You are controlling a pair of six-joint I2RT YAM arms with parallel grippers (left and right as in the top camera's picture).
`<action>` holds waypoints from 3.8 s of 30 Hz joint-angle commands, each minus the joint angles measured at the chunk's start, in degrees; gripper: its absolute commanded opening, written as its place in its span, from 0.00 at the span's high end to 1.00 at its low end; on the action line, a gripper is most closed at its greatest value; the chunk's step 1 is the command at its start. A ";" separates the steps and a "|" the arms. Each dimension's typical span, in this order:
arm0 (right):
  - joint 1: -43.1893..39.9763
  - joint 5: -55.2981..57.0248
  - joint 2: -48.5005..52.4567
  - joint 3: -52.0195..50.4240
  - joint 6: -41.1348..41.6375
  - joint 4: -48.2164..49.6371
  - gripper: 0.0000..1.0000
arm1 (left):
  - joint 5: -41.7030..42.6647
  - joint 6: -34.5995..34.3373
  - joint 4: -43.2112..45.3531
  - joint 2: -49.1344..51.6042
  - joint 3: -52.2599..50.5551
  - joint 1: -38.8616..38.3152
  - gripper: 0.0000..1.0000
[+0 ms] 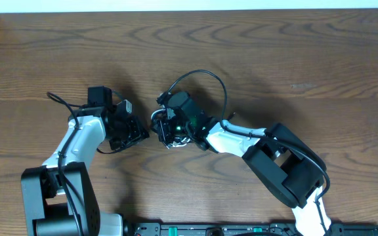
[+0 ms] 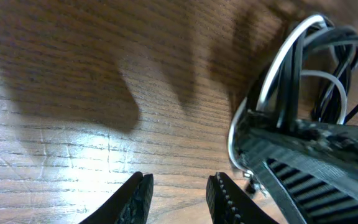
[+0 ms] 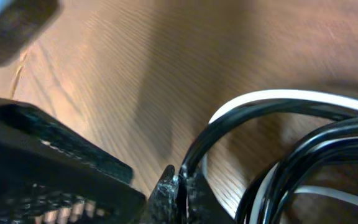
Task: Untangle cables
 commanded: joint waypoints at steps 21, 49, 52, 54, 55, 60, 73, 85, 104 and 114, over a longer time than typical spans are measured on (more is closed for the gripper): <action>-1.38 13.88 -10.45 -0.15 -9.11 -18.86 0.44 | -2.80 -8.22 -0.15 0.33 0.42 -0.07 0.46; -3.82 13.90 -10.43 -0.15 -10.21 -33.24 0.20 | -27.91 -20.85 8.04 2.84 0.35 -15.23 0.45; -3.82 13.90 -10.43 -0.15 -10.21 -33.77 0.18 | -27.91 -20.87 8.11 5.38 0.35 -15.32 0.45; -3.82 13.90 -10.43 -0.15 -10.23 -34.21 0.18 | -27.87 -20.87 8.83 7.43 0.35 -15.32 0.45; -3.82 13.88 -10.43 -0.15 -10.54 -34.23 0.18 | -27.58 -20.85 9.16 8.26 0.35 -15.32 0.45; -3.67 15.74 -12.02 -0.15 -18.12 -36.04 0.23 | -28.48 -19.56 7.91 10.51 0.37 -15.10 0.45; -3.56 26.99 -12.13 -0.20 -17.35 -38.42 0.12 | -37.64 -15.61 5.11 10.29 2.03 -13.09 0.44; -2.47 22.43 -12.13 -0.20 -8.96 -34.03 0.12 | -22.23 -10.40 0.83 8.85 4.74 -13.11 0.44; 5.22 44.83 -8.04 -0.26 -7.67 -29.35 0.06 | -22.25 -10.43 0.66 8.85 4.74 -13.11 0.44; 2.86 44.76 -3.80 -0.15 -8.24 -34.29 0.07 | -24.90 -8.74 0.57 8.85 4.74 -13.09 0.38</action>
